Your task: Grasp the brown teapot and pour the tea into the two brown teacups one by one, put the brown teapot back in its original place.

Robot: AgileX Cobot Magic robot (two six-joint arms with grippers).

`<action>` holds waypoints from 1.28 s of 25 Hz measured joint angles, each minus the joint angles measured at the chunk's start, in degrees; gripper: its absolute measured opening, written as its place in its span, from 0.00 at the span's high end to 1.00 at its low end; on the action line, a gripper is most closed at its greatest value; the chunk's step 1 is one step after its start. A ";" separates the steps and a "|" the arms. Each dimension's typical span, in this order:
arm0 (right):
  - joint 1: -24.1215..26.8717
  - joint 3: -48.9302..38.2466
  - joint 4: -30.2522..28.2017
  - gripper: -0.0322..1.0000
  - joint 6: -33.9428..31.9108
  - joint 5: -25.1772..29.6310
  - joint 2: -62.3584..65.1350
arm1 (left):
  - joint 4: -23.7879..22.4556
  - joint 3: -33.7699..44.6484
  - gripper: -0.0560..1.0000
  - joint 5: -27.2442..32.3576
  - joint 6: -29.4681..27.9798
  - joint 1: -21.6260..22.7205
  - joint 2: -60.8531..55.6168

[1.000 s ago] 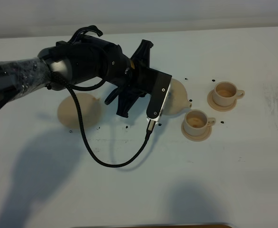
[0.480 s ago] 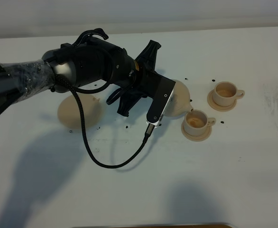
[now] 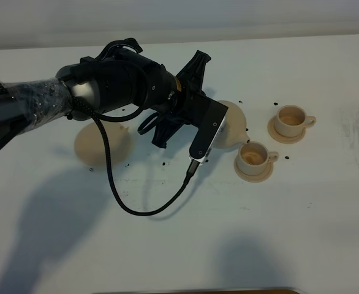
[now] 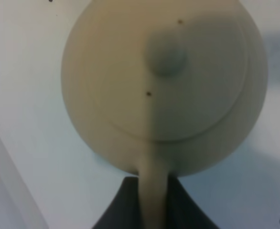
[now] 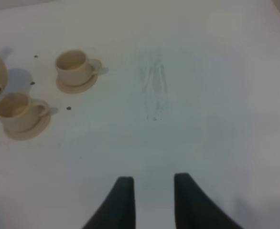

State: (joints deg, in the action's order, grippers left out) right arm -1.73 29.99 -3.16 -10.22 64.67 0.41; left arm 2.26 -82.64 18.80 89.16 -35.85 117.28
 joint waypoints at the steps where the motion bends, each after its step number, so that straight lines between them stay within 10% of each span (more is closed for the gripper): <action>1: 0.00 0.00 0.00 0.75 0.00 0.00 0.00 | -0.38 0.00 0.87 -0.11 0.00 0.00 0.00; 32: 0.00 0.00 0.00 0.75 0.00 0.00 0.00 | -6.27 0.00 0.87 -3.07 3.09 -1.73 0.00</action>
State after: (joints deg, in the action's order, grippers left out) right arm -1.73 29.99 -3.16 -10.22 64.67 0.41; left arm -4.01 -82.64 15.73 92.25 -37.59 117.28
